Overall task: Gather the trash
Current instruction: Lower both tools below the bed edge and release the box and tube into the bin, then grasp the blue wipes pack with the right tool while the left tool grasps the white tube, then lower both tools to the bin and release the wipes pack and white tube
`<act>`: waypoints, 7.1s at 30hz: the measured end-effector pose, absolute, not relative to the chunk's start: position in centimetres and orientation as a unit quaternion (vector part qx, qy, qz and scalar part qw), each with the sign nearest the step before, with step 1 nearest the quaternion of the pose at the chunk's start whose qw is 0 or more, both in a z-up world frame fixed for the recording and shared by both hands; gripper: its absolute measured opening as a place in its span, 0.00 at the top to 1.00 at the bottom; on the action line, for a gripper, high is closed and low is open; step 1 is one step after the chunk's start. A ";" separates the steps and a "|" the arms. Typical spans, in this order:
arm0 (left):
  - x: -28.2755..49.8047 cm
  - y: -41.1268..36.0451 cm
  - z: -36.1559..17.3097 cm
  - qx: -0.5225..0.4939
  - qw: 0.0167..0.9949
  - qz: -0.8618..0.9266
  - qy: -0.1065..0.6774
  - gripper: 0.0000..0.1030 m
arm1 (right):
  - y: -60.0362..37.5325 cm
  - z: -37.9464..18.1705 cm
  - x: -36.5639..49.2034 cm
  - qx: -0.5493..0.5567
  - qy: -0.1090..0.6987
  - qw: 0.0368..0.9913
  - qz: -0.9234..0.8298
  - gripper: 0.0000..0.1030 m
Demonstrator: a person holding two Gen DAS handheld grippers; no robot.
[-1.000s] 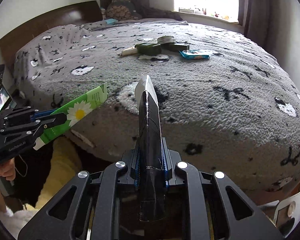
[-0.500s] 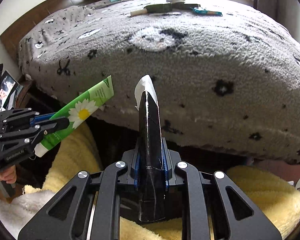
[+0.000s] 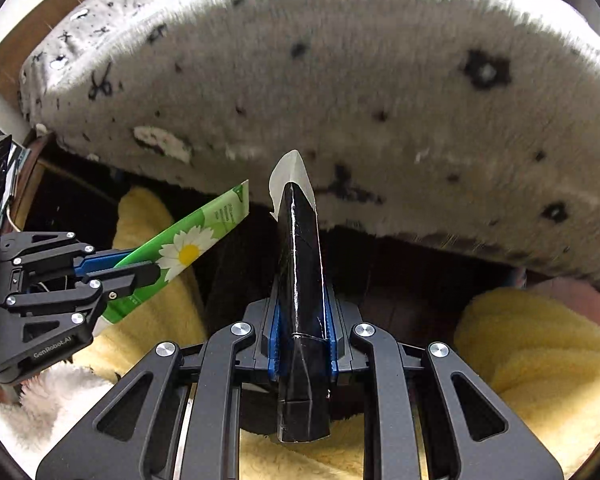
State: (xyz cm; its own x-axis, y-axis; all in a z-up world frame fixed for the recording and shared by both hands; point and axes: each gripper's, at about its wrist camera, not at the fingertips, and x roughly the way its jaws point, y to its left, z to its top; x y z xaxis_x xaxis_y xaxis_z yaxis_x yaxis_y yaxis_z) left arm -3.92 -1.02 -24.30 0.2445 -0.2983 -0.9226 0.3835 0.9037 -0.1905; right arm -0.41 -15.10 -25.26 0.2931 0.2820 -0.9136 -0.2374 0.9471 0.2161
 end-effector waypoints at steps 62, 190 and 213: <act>5.0 1.6 -14.4 0.044 0.868 -0.172 0.464 0.10 | -22.2 -15.5 7.2 0.064 0.447 0.890 0.064 0.08; -0.7 -1.0 -29.1 0.031 0.767 -0.195 0.611 0.83 | -14.3 -27.9 1.0 0.014 0.590 0.791 0.160 0.62; -0.1 -1.1 -32.8 0.005 0.727 -0.205 0.655 0.74 | -13.6 -31.5 2.8 0.064 0.612 0.772 0.158 0.58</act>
State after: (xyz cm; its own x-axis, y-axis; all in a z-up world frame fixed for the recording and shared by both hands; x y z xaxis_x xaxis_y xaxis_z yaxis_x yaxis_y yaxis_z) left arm -0.05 -1.12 -32.80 0.0569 -0.2917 -0.9548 0.3051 0.9157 -0.2616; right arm 2.76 -13.62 -31.46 0.2002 0.3231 -0.9250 -0.1653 0.9417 0.2932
